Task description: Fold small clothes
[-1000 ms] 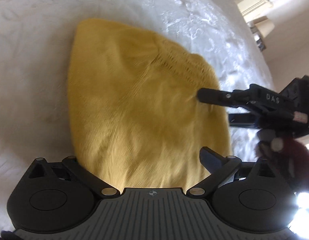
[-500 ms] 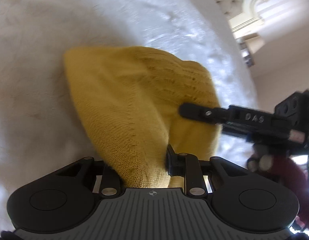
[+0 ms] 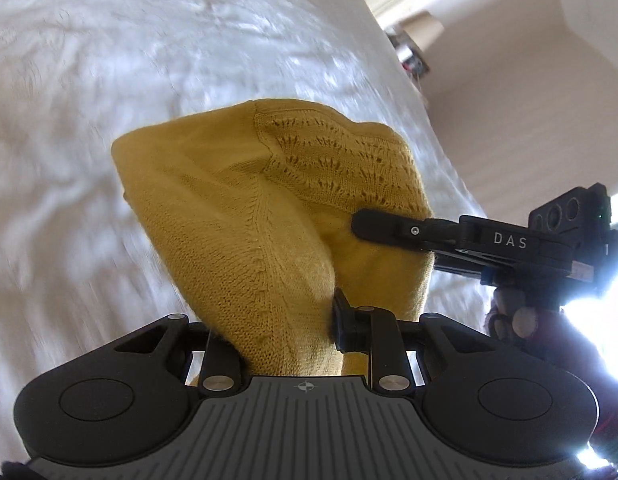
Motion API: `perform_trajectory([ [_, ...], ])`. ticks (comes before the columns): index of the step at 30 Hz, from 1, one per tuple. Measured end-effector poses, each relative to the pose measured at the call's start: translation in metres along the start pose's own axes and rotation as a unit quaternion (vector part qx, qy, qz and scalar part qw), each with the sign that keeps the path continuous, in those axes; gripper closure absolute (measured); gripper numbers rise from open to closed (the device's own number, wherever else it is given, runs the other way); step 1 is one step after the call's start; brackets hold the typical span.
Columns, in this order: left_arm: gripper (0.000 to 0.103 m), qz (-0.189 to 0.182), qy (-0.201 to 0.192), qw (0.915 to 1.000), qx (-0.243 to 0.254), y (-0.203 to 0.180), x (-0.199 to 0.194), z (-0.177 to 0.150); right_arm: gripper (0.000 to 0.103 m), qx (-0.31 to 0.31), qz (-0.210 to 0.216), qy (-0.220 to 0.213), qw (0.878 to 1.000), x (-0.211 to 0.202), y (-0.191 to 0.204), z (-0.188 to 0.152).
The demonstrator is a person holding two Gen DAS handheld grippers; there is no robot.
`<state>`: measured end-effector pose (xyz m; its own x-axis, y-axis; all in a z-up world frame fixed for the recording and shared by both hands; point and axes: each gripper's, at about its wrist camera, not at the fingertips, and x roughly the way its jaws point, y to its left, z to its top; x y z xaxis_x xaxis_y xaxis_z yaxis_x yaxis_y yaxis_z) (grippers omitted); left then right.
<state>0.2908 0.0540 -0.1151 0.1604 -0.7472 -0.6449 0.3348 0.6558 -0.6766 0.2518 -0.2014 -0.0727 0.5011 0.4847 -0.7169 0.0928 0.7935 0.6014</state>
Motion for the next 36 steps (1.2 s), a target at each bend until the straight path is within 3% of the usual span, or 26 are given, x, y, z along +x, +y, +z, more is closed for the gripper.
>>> perform_trajectory([
  [2,0.077,0.002,0.007,1.0,0.004,-0.006,0.001,-0.015,0.059,-0.001,-0.003,0.001,1.0,-0.005,-0.004,-0.01],
  [4,0.076,0.016,0.014,0.9998,0.001,-0.006,0.008,-0.028,0.057,-0.019,-0.032,-0.001,0.999,-0.004,-0.013,-0.02],
  [6,0.066,0.059,0.028,0.9979,0.007,-0.002,0.023,-0.043,0.052,-0.052,-0.129,0.009,0.99,0.008,-0.03,-0.03],
  [8,0.062,0.124,0.06,0.99,0.029,0.003,0.043,-0.056,0.051,-0.059,-0.227,0.022,0.972,0.023,-0.053,-0.036],
  [10,0.062,0.166,0.101,0.9796,0.052,0.011,0.058,-0.069,0.051,-0.044,-0.263,0.015,0.964,0.022,-0.067,-0.039],
  [13,0.062,0.175,0.112,0.9771,0.046,0.019,0.05,-0.079,0.051,-0.022,-0.227,-0.021,0.973,0.002,-0.064,-0.047],
  [17,0.062,0.182,0.082,0.9778,0.064,0.015,0.027,-0.074,0.047,-0.043,-0.191,-0.025,0.98,-0.009,-0.047,-0.065],
  [21,0.056,0.19,0.03,0.9784,0.076,0.008,0.017,-0.063,0.04,-0.057,-0.179,0.006,0.982,0.003,-0.041,-0.092],
  [24,0.055,0.203,0.015,0.9753,0.085,0.007,0.033,-0.05,0.04,-0.051,-0.191,0.044,0.979,0.015,-0.055,-0.115],
  [26,0.055,0.22,0.026,0.971,0.09,0.008,0.043,-0.052,0.04,-0.033,-0.218,0.07,0.973,0.024,-0.074,-0.125],
  [29,0.051,0.226,0.056,0.9698,0.072,0.02,0.049,-0.054,0.036,0.009,-0.214,0.07,0.974,0.022,-0.095,-0.127],
  [32,0.051,0.22,0.061,0.9717,0.059,0.023,0.047,-0.054,0.034,-0.012,-0.22,0.077,0.972,0.017,-0.087,-0.118],
  [36,0.051,0.217,0.059,0.9732,0.046,0.021,0.034,-0.061,0.03,-0.024,-0.204,0.035,0.978,0.001,-0.074,-0.1],
])
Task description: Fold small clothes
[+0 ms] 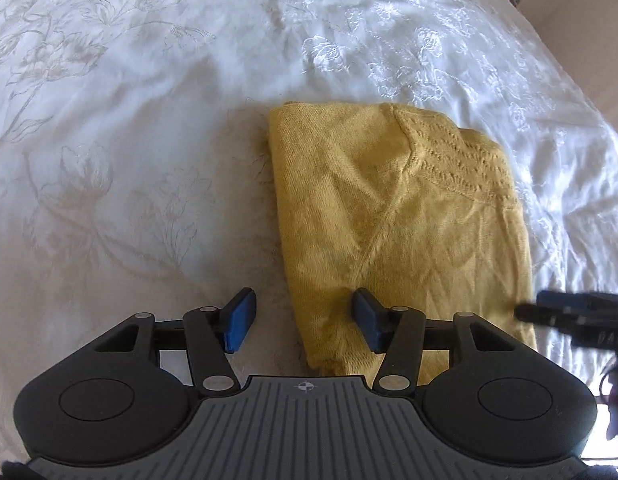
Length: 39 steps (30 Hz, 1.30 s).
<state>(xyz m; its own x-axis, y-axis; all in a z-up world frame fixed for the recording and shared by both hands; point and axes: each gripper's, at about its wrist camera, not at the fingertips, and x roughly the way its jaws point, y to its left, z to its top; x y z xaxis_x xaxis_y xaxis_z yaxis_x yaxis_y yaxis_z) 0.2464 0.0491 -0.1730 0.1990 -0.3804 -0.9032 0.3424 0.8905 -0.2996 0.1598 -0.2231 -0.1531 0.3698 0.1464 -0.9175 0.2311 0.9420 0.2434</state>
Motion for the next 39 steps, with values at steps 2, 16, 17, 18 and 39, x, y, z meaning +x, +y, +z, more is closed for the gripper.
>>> perform_trajectory([
  [2,0.051,-0.004,-0.01,0.9999,0.009,-0.004,-0.007,-0.006,0.029,-0.002,-0.003,-0.029,1.0,-0.007,0.001,0.016],
  [16,0.049,-0.022,0.046,0.9978,0.043,-0.016,0.01,-0.061,0.003,-0.031,-0.064,0.019,0.997,0.069,-0.009,0.092],
  [17,0.048,-0.023,0.047,0.9978,0.04,-0.015,0.011,-0.061,0.001,-0.028,-0.063,0.02,0.997,0.071,-0.011,0.092],
  [18,0.047,-0.026,0.049,0.9978,0.038,-0.013,0.012,-0.06,0.001,-0.021,-0.06,0.02,0.998,0.072,-0.013,0.092],
  [39,0.008,0.069,-0.043,0.9957,0.044,-0.008,0.012,0.009,0.001,0.027,-0.079,-0.003,0.997,0.024,-0.017,0.018],
])
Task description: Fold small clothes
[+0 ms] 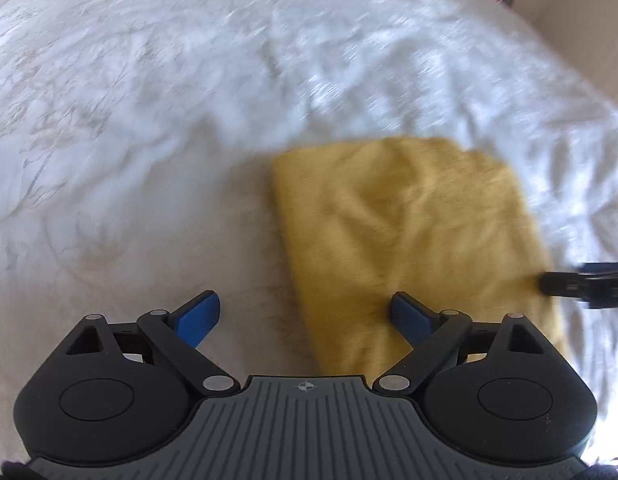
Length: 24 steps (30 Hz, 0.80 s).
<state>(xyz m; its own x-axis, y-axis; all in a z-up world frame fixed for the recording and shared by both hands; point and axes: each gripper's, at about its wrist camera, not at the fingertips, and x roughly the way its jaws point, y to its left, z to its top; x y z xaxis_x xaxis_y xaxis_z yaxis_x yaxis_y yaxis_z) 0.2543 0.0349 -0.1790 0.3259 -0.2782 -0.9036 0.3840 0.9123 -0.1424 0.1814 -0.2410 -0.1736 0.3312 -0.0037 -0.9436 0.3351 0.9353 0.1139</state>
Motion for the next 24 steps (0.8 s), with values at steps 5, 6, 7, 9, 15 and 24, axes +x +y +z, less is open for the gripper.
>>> perform_trajectory([
  [5,0.0,-0.009,0.01,0.9994,-0.032,0.015,-0.002,-0.003,0.001,0.017,-0.032,-0.019,0.999,-0.017,-0.011,-0.006],
  [6,0.0,-0.011,0.006,0.9994,-0.032,0.015,-0.007,-0.004,0.001,0.017,-0.026,-0.03,0.999,-0.024,-0.012,-0.007],
  [7,0.0,-0.015,0.002,0.9993,-0.034,0.014,-0.012,-0.004,0.001,0.017,-0.019,-0.041,0.999,-0.031,-0.013,-0.008],
  [9,0.0,-0.021,-0.005,0.9989,-0.04,0.011,-0.023,-0.007,0.001,0.015,-0.009,-0.061,0.998,-0.047,-0.011,-0.012],
  [15,0.0,-0.015,-0.027,0.9988,-0.038,-0.017,-0.057,-0.014,0.001,0.003,0.017,-0.101,0.995,-0.082,-0.001,-0.024],
  [24,0.001,0.033,-0.051,0.9982,-0.002,-0.071,-0.105,-0.035,0.001,-0.017,0.059,-0.149,0.987,-0.132,0.003,-0.052],
])
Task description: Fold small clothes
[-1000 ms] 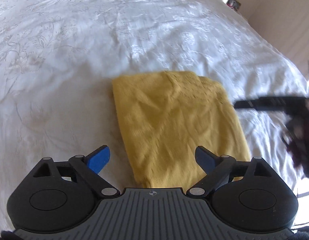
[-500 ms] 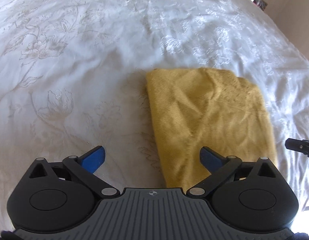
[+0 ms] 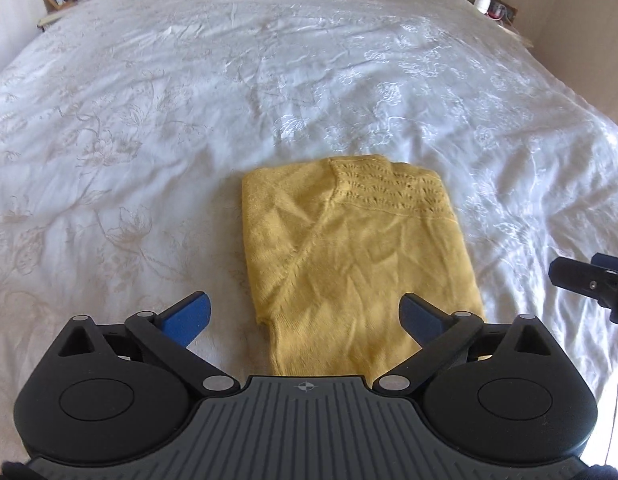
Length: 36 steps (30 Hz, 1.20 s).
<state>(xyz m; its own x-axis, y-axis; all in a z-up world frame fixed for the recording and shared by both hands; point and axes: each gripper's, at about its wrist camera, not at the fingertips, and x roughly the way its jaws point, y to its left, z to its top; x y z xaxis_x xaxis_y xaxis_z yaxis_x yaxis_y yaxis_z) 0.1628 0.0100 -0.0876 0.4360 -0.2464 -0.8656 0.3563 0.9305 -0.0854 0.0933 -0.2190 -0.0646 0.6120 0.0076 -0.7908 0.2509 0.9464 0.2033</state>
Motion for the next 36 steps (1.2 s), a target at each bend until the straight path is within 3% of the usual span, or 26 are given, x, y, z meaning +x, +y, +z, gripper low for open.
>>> perform_trajectory([
  [11,0.002,0.022,-0.033,0.9983,-0.043,-0.02,-0.062,-0.023,0.001,-0.013,0.019,-0.024,0.999,-0.054,0.011,-0.024],
  [18,0.002,0.069,-0.049,0.9953,-0.047,-0.028,-0.093,-0.035,0.001,-0.023,0.038,-0.038,0.998,-0.079,0.023,-0.036],
  [26,0.002,0.092,-0.071,0.9924,-0.041,-0.037,-0.118,-0.047,0.001,-0.034,0.019,-0.053,0.998,-0.103,0.039,-0.041],
  [31,0.002,0.099,-0.077,0.9918,-0.025,-0.044,-0.127,-0.055,0.001,-0.037,-0.024,-0.058,0.997,-0.114,0.048,-0.044],
  [36,0.002,0.1,-0.072,0.9919,-0.029,-0.043,-0.131,-0.061,0.001,-0.02,0.005,-0.047,0.999,-0.118,0.045,-0.045],
])
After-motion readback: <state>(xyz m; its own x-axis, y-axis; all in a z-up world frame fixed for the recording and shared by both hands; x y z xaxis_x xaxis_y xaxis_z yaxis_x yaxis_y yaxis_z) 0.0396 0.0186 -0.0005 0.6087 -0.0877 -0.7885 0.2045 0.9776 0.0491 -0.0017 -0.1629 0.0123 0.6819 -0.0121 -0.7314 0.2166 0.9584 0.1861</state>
